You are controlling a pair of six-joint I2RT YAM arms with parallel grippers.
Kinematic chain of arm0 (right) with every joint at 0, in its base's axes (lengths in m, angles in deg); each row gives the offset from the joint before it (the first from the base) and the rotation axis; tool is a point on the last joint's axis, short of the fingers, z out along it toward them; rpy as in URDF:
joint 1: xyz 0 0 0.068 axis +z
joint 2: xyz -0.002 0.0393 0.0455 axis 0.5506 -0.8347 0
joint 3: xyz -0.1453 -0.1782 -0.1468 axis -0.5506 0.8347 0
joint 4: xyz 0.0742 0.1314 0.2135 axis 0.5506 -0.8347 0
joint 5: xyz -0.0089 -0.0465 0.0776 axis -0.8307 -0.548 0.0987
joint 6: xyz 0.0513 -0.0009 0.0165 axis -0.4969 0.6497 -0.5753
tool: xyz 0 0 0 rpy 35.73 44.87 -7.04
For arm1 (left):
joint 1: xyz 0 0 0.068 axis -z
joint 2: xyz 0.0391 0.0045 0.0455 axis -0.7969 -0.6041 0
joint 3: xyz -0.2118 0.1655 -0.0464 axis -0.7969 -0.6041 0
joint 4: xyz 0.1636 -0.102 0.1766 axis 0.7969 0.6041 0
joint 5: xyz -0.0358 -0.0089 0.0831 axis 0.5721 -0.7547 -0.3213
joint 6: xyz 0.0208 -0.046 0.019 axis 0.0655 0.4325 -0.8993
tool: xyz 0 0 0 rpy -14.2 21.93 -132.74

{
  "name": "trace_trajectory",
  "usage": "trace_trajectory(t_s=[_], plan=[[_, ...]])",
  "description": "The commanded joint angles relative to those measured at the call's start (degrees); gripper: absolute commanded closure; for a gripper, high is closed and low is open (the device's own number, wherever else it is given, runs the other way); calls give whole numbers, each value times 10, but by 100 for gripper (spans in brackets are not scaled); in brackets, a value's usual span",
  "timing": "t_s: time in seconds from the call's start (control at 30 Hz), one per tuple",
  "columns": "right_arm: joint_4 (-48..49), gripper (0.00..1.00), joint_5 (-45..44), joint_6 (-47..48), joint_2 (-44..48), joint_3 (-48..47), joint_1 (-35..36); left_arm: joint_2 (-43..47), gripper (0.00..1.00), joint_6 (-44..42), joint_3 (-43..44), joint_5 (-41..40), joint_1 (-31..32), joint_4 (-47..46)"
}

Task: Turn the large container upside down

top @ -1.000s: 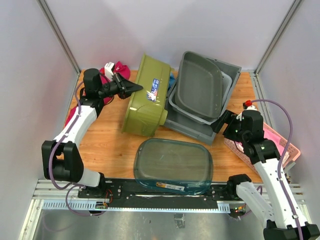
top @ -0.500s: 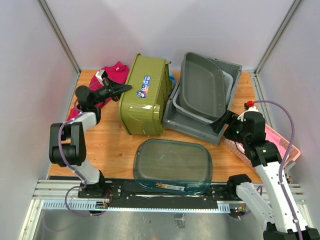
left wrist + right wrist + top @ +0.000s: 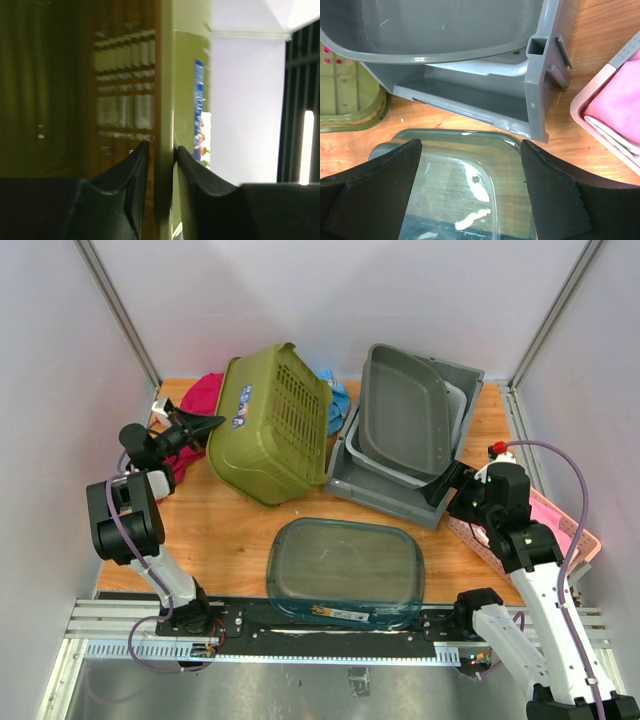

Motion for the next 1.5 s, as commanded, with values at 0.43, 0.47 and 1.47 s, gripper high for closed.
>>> trace_trajectory(t_s=[0.43,0.47,1.47], plan=[[5,18,8,-7,-11,1,12,39,6,-718,238,-294,-40,935],[6,18,8,-7,-11,3,12,42,3,-730,246,-316,-40,950],[48,18,30,4,-63,11,11,-94,38,-762,358,-737,52,1009]])
